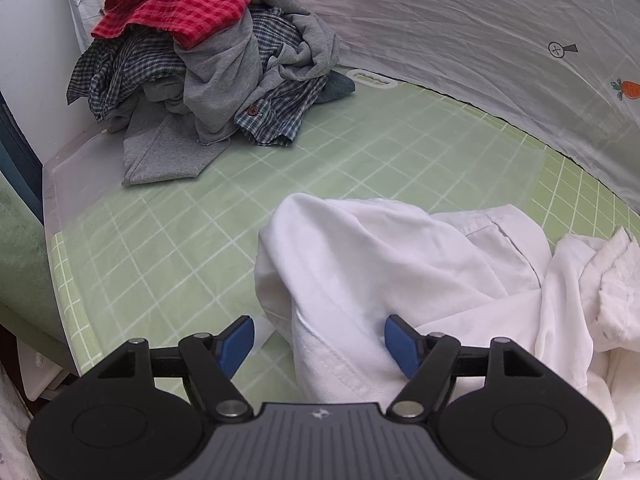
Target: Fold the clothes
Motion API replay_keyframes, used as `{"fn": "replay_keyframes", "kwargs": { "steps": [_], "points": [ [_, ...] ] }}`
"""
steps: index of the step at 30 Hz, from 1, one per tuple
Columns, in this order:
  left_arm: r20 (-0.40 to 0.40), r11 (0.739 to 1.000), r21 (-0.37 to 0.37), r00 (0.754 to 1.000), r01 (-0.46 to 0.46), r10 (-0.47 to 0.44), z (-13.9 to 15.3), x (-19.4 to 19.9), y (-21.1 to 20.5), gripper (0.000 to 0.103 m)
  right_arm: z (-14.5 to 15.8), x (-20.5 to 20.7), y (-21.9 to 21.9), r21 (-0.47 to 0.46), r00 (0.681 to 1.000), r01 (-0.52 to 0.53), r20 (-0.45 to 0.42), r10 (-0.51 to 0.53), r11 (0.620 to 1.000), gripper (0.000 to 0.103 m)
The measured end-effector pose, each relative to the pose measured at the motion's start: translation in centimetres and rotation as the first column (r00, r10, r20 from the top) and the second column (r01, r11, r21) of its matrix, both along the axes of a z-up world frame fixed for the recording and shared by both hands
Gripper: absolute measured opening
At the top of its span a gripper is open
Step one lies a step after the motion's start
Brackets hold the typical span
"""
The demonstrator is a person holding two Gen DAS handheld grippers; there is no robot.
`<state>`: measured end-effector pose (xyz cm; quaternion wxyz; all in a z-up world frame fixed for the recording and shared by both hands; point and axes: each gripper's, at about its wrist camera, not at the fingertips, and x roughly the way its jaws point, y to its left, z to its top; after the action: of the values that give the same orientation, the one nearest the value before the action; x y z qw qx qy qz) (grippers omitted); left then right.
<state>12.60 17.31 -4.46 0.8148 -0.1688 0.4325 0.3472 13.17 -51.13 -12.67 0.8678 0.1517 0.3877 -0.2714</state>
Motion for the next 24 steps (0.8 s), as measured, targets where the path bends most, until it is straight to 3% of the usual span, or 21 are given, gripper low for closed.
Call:
{"fn": "replay_keyframes", "kwargs": {
  "steps": [1,3,5,8,11,14,18,19,24],
  "points": [
    [0.005,1.000,-0.002,1.000,0.001,-0.001,0.1,-0.1,0.0,0.073,0.2,0.1,-0.3,0.015,1.000,0.002,0.007,-0.002,1.000,0.020],
    [0.014,1.000,-0.007,1.000,0.004,-0.004,0.2,-0.2,0.1,0.073,0.4,-0.1,-1.0,0.054,0.999,-0.007,0.039,0.005,0.998,0.011],
    [0.023,1.000,-0.011,1.000,0.006,-0.006,0.4,-0.4,0.1,0.073,0.7,-0.7,-1.6,0.047,0.998,-0.013,0.063,0.010,0.999,0.010],
    [0.037,1.000,-0.017,0.999,0.010,-0.009,0.6,-0.6,0.2,0.076,0.8,-2.1,-3.0,0.026,0.993,0.098,0.071,-0.099,0.995,0.009],
    [0.050,1.000,-0.024,0.999,0.014,-0.013,0.9,-0.8,0.3,0.077,0.2,-3.3,-3.9,0.017,0.985,0.168,0.024,-0.169,0.986,0.009],
    [0.063,1.000,-0.010,0.998,0.009,-0.008,1.2,-1.9,0.8,0.077,0.4,-3.1,-3.3,-0.054,0.991,0.127,-0.041,-0.129,0.990,0.013],
    [0.081,0.998,-0.059,0.996,-0.016,0.021,0.8,-3.3,2.3,0.077,1.7,-2.1,-2.0,-0.145,0.990,0.109,-0.070,-0.120,0.983,0.036],
    [0.085,0.998,-0.067,0.996,-0.014,0.020,0.8,-3.4,2.6,0.077,2.1,-1.8,-1.6,-0.162,0.990,0.107,-0.071,-0.119,0.981,0.044],
    [0.104,0.997,-0.079,0.994,0.027,-0.019,1.4,-2.7,4.4,0.078,4.4,0.5,2.0,-0.175,0.999,0.038,-0.025,-0.043,0.984,0.055]
  ]
}}
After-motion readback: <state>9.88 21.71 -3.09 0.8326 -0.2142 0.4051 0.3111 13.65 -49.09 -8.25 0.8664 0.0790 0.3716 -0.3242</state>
